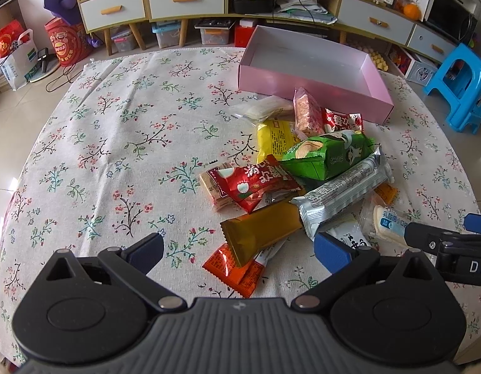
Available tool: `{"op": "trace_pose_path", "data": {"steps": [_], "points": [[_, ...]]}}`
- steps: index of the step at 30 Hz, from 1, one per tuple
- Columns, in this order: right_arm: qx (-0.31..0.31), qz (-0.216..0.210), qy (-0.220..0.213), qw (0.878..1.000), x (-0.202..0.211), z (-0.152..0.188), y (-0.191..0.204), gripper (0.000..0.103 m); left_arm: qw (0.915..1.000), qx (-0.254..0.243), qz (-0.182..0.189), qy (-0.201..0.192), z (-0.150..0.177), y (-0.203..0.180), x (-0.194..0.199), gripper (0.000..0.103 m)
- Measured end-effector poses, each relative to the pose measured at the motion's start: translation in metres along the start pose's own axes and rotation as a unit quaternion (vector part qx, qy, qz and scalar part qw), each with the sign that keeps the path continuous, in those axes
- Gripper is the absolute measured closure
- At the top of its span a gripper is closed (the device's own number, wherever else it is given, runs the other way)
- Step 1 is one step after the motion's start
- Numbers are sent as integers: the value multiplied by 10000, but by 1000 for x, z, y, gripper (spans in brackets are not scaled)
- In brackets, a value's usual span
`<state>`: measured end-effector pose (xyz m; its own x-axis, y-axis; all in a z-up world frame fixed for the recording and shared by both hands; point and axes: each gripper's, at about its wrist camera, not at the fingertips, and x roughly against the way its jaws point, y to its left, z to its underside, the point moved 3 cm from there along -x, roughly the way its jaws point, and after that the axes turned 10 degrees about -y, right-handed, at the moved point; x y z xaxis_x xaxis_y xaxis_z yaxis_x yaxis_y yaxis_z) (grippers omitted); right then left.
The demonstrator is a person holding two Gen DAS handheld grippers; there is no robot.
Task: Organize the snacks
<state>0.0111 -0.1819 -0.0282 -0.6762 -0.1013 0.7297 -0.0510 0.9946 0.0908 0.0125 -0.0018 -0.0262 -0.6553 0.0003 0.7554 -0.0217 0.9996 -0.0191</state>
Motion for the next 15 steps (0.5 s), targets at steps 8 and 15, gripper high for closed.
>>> {"op": "trace_pose_path", "data": {"steps": [8, 15], "points": [[-6, 0, 24, 10000, -1, 0, 0, 0, 10000, -10, 2, 33, 0, 1, -3, 0], [-163, -112, 131, 9997, -6, -4, -6, 0, 9995, -211, 129, 193, -5, 4, -12, 0]]}}
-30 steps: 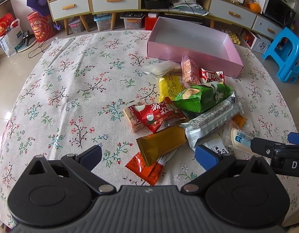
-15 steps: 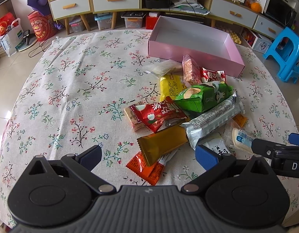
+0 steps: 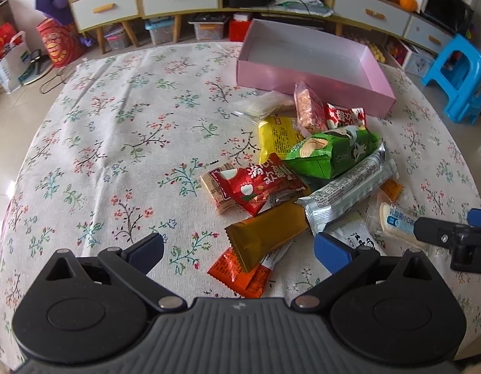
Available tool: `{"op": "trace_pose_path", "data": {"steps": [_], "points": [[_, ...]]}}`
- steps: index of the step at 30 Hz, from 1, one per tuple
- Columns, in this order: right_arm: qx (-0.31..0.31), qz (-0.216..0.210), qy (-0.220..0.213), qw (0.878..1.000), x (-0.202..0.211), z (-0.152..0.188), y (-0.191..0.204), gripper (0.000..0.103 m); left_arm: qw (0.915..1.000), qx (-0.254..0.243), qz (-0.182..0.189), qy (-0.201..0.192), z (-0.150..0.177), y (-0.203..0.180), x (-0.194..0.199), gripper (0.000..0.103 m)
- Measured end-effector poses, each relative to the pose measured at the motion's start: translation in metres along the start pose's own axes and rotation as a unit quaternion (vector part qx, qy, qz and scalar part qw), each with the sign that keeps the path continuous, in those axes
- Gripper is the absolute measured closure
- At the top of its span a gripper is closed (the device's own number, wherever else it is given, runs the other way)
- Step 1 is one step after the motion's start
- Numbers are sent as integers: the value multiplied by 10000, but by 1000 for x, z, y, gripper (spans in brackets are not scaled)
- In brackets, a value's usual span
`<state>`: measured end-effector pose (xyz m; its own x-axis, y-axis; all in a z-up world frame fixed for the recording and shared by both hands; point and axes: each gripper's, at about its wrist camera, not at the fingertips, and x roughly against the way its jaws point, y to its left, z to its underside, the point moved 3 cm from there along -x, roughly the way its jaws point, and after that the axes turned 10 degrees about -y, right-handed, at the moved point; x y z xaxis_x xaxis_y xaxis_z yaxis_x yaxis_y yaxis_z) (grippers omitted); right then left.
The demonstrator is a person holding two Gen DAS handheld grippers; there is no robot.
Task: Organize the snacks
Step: 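Grasp the white-blue milk bread bag with right tool while left tool grasps red candy bag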
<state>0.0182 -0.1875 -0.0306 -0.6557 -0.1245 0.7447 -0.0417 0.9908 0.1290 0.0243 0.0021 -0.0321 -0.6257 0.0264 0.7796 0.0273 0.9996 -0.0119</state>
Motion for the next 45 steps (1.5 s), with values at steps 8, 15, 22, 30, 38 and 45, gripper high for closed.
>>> {"op": "trace_pose_path", "data": {"steps": [8, 15, 22, 30, 38, 45], "points": [[11, -986, 346, 9945, -16, -12, -3, 0, 9991, 73, 403, 101, -8, 19, -15, 5], [1502, -1311, 215, 9797, -23, -18, 2, 0, 9954, -76, 950, -37, -16, 34, -26, 16], [2242, -1226, 567, 9651, -44, -2, -2, 1, 9851, -1016, 1291, -507, -21, 29, -29, 26], [3017, -1224, 600, 9436, -58, 14, 11, 4, 9682, -1859, 1572, -576, -15, -2, -35, 41], [2984, -1400, 599, 9422, -61, 11, 14, 10, 9690, -2004, 1328, -572, -18, -6, -48, 42], [2794, -1555, 694, 9450, -57, 9, 16, 32, 9663, -2118, 1273, -721, -22, -10, -53, 34]]}}
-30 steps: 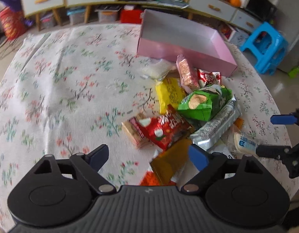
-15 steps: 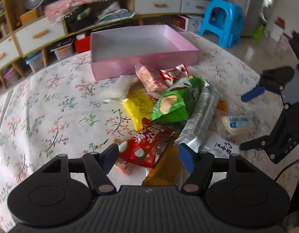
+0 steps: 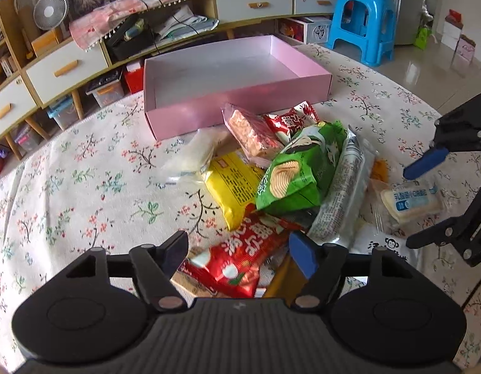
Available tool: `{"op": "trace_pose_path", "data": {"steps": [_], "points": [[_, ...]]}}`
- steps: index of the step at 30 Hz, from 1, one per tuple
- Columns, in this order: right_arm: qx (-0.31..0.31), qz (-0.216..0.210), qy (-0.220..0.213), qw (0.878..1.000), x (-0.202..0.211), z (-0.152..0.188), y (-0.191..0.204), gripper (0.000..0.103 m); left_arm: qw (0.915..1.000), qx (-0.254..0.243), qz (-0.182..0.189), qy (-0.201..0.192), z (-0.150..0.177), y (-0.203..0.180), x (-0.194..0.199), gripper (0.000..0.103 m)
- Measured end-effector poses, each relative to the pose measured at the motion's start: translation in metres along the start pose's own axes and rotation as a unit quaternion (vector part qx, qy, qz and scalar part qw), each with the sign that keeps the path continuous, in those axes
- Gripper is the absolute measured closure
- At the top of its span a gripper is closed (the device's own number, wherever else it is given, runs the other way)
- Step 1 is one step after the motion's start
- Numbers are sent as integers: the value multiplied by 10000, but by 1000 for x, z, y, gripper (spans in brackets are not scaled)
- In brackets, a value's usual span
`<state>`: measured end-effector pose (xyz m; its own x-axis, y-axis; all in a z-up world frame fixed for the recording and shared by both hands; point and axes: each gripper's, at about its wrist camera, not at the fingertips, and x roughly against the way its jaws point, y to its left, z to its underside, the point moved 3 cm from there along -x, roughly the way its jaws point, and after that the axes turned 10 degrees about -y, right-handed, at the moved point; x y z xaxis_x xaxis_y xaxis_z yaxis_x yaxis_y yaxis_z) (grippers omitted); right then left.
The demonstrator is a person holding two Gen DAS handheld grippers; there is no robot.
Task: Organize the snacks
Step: 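Grasp the white-blue milk bread bag with right tool while left tool grasps red candy bag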
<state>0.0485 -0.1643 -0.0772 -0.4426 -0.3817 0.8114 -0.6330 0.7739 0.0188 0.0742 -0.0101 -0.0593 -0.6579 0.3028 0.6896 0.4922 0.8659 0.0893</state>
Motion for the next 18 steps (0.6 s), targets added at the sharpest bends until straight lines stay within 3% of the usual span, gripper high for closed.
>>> {"op": "trace_pose_path", "data": {"steps": [3, 4, 7, 10, 18], "points": [[-248, 7, -40, 9997, 1, -1, -4, 44, 10000, -10, 56, 4, 0, -2, -1, 42], [-355, 64, -27, 9993, 0, -1, -7, 54, 10000, -4, 89, 9, 1, -3, -2, 44], [-776, 89, 35, 9969, -5, 1, -17, 56, 9999, -27, 126, 41, 1, -6, -2, 54], [-1134, 97, 14, 9935, -3, 2, -24, 60, 9998, -59, 137, 116, 1, -10, -1, 70], [-2177, 9, -119, 9760, 8, -1, -40, 69, 9978, 581, 127, 282, 1, -2, 6, 74]]}}
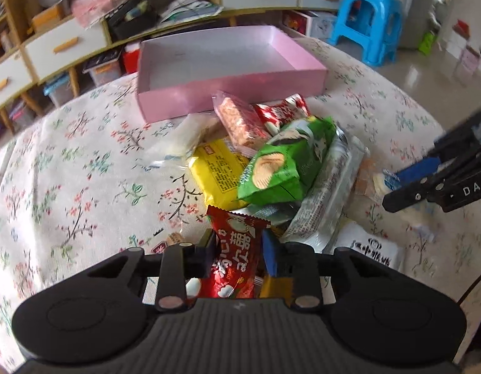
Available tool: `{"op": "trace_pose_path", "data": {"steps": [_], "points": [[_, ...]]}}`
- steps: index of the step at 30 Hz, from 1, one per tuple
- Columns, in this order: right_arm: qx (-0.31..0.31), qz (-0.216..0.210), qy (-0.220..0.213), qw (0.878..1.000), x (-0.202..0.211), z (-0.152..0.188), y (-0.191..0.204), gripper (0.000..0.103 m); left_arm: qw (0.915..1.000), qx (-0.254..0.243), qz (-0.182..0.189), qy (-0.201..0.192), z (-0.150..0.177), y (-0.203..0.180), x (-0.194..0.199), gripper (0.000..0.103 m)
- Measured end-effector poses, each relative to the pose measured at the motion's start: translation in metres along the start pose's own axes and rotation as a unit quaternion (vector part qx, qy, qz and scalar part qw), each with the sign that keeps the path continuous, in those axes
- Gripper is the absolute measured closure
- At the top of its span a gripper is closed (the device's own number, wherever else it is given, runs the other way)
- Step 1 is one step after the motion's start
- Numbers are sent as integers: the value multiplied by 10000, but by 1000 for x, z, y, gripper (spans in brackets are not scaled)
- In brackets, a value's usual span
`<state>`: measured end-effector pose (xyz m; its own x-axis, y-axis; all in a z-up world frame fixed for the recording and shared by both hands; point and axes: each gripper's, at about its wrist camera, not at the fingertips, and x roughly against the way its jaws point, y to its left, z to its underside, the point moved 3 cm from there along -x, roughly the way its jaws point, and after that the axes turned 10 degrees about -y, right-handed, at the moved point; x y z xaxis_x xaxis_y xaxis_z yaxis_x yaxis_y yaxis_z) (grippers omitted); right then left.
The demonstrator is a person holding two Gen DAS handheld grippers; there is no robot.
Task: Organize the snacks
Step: 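Grasp the white-blue milk bread bag with right tool while left tool grasps red candy bag, then carry both bags over the pink box and lower them inside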
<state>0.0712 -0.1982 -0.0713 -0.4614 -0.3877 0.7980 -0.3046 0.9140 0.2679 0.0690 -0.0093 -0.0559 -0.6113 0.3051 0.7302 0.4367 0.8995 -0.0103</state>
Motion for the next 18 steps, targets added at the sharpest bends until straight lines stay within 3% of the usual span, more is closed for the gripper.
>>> {"op": "trace_pose_path", "data": {"steps": [9, 18], "points": [[-1092, -338, -228, 9932, 19, -13, -16, 70, 9911, 1323, 0, -142, -12, 27, 14, 75], [-2184, -612, -737, 9711, 34, -39, -42, 73, 9843, 1733, -134, -303, -19, 35, 19, 75]]}}
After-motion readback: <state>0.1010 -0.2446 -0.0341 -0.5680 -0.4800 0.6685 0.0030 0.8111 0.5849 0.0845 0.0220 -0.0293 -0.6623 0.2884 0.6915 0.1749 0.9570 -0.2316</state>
